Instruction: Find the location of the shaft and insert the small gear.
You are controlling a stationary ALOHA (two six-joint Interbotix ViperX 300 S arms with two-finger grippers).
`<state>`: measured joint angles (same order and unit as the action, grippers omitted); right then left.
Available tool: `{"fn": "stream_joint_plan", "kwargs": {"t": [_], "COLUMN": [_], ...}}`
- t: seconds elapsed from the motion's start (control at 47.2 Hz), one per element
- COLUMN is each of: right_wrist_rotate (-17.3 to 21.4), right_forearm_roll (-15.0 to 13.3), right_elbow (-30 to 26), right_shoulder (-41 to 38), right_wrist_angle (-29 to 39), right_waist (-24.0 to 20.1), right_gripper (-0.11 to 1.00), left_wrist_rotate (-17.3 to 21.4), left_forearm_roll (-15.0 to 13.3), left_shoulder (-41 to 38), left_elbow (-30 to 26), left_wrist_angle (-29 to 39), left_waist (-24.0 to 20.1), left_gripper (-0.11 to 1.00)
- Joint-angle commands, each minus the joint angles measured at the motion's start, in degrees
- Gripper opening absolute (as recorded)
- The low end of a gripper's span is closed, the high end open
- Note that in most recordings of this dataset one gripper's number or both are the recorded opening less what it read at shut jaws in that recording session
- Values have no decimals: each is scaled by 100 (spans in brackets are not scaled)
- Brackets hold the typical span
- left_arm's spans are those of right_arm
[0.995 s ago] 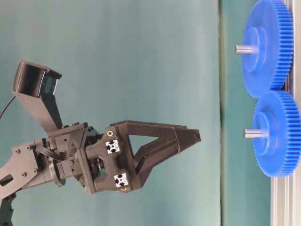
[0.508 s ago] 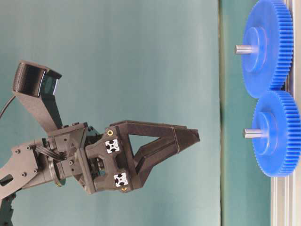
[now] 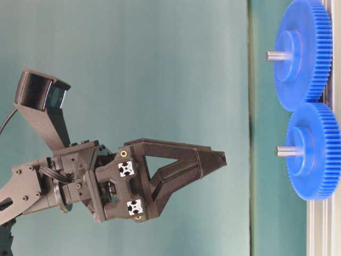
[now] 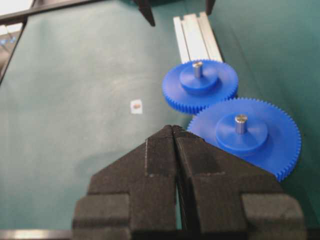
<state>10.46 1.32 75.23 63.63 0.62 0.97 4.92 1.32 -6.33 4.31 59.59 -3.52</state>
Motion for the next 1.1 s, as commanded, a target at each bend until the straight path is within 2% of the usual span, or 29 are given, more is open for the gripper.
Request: {"fn": "stream_joint_plan", "kwargs": {"t": [0.0,0.91,1.079], "right_wrist_rotate": [62,62,62], "right_forearm_roll": [9,9,9], "right_elbow": [-62,141,255], "right_shoulder": [-35,62,202], "right_wrist_angle": [-53,-62,-167], "right_waist": [9,62,62], "right_gripper": [0,0,0], "left_wrist_rotate": [0,-9,-18], "left_forearm_roll": [26,26,18], "left_shoulder": [114,0,70], "left_elbow": [-149,-167,-360], "left_wrist_angle": [-18,-18,26], "left_waist": [18,18,62], "left_gripper": [89,89,89]}}
